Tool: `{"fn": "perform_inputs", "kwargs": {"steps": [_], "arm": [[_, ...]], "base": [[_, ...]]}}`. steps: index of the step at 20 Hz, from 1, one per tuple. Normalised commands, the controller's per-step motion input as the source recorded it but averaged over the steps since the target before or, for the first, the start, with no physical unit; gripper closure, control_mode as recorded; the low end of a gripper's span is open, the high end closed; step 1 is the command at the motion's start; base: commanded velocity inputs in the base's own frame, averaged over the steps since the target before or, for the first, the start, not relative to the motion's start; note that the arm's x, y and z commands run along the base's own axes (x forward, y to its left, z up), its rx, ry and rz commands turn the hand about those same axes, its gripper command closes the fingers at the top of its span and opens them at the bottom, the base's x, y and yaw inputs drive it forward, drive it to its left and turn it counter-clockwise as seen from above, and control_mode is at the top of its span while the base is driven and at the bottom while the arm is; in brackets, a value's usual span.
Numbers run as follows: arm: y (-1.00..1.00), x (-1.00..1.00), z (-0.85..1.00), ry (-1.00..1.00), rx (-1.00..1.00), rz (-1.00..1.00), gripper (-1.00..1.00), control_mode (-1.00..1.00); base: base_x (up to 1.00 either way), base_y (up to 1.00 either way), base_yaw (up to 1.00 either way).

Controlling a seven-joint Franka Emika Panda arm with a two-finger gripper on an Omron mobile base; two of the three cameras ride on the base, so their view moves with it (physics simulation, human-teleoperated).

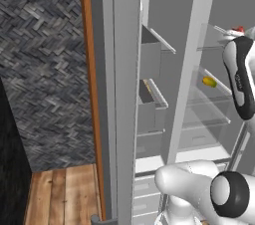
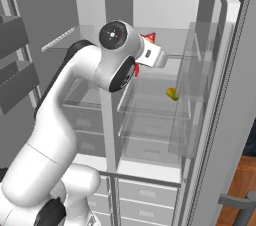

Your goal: Pick up the frozen fish from the freezer, place it on any shelf in the fridge, and close the fridge and freezer doors when done.

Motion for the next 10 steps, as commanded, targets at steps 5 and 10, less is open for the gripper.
{"fn": "perform_inputs", "kwargs": {"steps": [5,10], "arm": [[-0.45,0.89,0.00,0.03,0.00,0.00,1.00,-1.00],[-0.41,0.90,0.00,0.07,0.00,0.00,1.00,-1.00]], "base": [[0.00,0.00,0.00],[0.00,0.00,0.00]]}}
